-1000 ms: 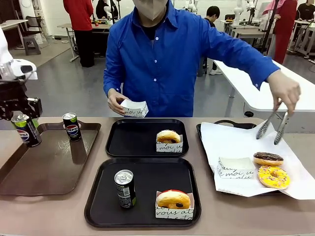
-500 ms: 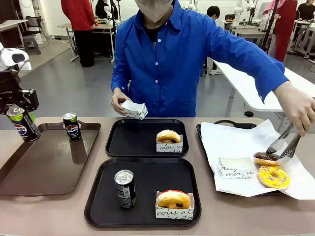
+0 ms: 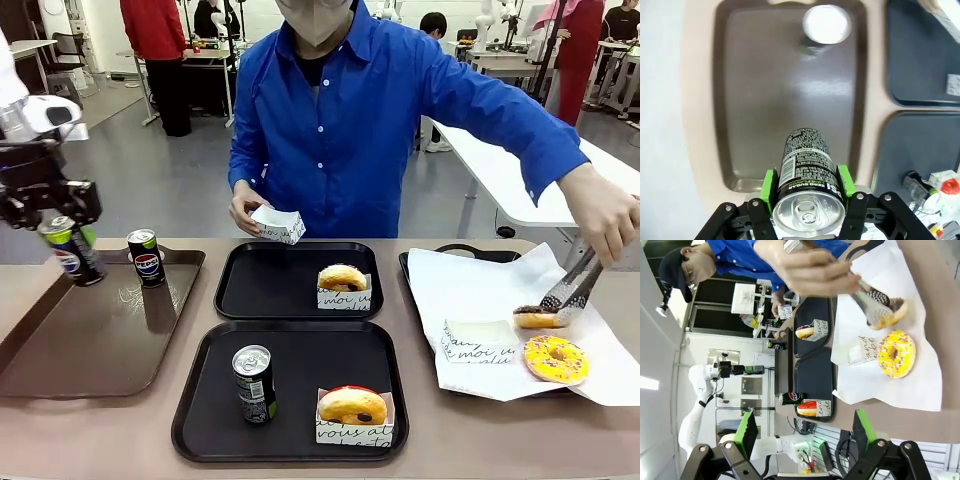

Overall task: Set up donuts and drinks on trays.
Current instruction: Pick up one Pepsi coke from the Handle tray and place it on the Flat Tray without a Pepsi coke.

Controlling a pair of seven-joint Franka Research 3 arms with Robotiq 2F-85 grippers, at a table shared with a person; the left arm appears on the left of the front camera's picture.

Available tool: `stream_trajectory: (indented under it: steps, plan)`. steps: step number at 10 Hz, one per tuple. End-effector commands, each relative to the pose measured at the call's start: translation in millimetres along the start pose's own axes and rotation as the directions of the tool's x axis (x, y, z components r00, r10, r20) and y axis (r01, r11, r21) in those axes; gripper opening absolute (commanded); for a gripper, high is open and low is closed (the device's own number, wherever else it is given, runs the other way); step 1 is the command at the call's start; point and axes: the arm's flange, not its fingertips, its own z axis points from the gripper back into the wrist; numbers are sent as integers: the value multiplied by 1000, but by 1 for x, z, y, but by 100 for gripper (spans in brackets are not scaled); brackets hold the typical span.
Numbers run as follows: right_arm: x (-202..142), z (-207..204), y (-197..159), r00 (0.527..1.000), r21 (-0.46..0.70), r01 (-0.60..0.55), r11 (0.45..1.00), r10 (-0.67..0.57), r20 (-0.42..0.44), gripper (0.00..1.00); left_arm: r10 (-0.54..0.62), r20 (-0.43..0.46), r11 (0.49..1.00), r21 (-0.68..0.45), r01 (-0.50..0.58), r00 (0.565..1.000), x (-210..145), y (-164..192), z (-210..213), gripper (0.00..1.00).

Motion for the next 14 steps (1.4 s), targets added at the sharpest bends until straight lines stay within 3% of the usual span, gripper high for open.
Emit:
stream_trajectory:
  steps: [1,5,8,11,14]
  plan:
    - [3,1,0,1000,27,-15,1000,15,10,100,-36,6,998,-47,36,999,6,-45,12,58]
    - [3,1,0,1000,27,-15,1000,15,10,100,-113,2,990,-80,113,994,9,-117,-6,58]
    - [3,1,0,1000,27,-15,1000,15,10,100,-101,-20,994,-32,100,995,22,-162,-32,58]
    - [3,1,0,1000,27,-15,1000,15,10,100,-121,-17,992,-31,121,992,43,-195,-63,58]
    - [3,1,0,1000,27,-15,1000,15,10,100,-168,8,985,-28,168,986,61,-206,-95,58]
